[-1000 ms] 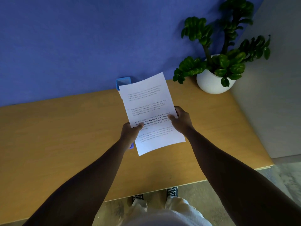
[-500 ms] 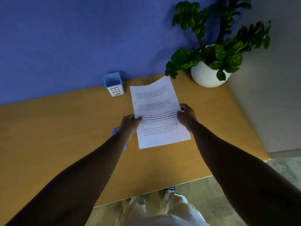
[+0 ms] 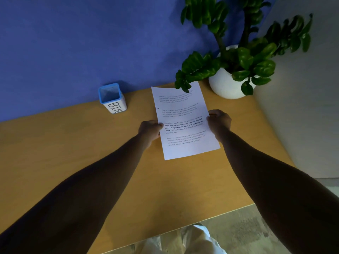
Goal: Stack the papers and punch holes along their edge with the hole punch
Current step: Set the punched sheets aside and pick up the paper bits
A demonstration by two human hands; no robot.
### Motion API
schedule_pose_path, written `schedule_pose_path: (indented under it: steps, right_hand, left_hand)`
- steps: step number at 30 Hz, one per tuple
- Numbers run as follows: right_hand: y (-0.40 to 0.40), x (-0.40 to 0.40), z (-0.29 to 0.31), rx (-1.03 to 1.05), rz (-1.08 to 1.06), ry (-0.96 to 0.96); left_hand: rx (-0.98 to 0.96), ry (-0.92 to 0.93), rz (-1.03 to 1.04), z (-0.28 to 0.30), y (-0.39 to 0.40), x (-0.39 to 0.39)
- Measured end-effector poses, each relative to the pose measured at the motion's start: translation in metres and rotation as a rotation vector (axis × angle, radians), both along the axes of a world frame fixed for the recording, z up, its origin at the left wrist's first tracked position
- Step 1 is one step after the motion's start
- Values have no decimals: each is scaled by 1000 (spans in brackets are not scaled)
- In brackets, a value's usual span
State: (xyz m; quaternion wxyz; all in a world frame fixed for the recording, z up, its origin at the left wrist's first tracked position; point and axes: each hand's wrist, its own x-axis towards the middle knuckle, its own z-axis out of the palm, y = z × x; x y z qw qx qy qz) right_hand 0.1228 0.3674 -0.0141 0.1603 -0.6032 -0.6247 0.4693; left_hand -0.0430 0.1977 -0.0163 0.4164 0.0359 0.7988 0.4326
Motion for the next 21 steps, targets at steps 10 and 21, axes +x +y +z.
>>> schedule_pose_path:
  steps: [10,21]
  right_hand:
    - [37,-6,-18,47,-29,-13]
    - [63,-11,-35,98,-16,-87]
  left_hand:
    - [10,33,-27,-19,34,-4]
    - [-8,72,-29,-33,53,-6]
